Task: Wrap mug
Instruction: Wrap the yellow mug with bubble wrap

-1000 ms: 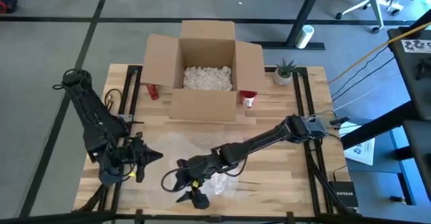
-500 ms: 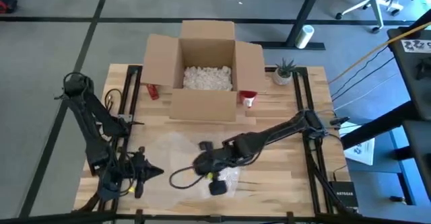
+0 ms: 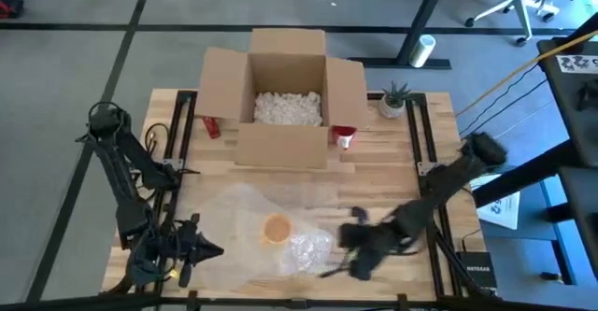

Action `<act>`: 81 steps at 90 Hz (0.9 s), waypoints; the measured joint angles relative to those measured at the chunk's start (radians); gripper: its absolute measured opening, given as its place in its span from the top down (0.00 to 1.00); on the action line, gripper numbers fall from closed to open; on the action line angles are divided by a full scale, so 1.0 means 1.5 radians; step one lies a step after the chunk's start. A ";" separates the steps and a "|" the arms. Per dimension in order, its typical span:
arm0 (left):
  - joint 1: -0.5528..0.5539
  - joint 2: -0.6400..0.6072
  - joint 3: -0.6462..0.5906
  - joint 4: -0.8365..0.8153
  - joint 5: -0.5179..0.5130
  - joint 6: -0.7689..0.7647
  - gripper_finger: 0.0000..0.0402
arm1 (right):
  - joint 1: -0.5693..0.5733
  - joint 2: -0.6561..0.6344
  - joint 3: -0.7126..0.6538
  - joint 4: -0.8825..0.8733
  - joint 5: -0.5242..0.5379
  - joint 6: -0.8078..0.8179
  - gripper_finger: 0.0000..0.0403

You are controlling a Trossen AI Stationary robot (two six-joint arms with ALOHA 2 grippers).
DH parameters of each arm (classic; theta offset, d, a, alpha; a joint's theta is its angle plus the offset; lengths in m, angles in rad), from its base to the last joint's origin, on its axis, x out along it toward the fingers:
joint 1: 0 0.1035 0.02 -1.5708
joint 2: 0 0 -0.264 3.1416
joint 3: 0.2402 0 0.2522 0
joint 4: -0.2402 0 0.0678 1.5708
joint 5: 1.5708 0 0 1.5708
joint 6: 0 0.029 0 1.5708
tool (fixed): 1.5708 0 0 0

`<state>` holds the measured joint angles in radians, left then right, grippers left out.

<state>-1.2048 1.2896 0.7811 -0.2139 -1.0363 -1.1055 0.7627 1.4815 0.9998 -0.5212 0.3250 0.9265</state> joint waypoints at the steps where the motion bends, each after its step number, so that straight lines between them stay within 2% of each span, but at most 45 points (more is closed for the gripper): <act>1: 0.000 0.000 0.000 0.000 0.000 -0.002 1.00 | 0.005 -0.011 -0.014 0.002 0.002 0.016 1.00; 9: 0.008 0.000 0.000 -0.008 0.011 -0.017 1.00 | 0.024 -0.102 -0.106 -0.007 0.010 0.119 1.00; 16: 0.022 -0.001 0.000 -0.010 0.035 -0.028 1.00 | 0.015 -0.173 -0.155 -0.009 -0.002 0.150 1.00; 23: 0.046 -0.001 0.000 -0.010 0.063 -0.030 1.00 | -0.021 -0.219 -0.169 -0.027 -0.026 0.133 1.00; 34: 0.090 -0.001 0.000 -0.018 0.095 -0.028 1.00 | -0.116 -0.223 -0.149 -0.022 -0.086 0.020 1.00; 43: 0.125 -0.001 0.000 -0.042 0.125 -0.027 1.00 | -0.189 -0.187 -0.104 0.015 -0.140 -0.086 1.00; 53: 0.155 -0.001 0.013 -0.091 0.153 -0.028 1.00 | -0.237 -0.119 -0.034 0.035 -0.185 -0.183 1.00; 71: 0.173 -0.001 0.065 -0.213 0.168 -0.031 1.00 | -0.262 0.055 0.152 0.031 -0.243 -0.321 1.00; 81: 0.173 -0.001 0.078 -0.240 0.168 -0.037 1.00 | -0.269 0.146 0.261 0.012 -0.266 -0.380 1.00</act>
<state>-0.9452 1.2888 0.8978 -0.5739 -0.7846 -1.1608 0.3588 1.7009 1.3908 -0.5030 -0.0736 0.3569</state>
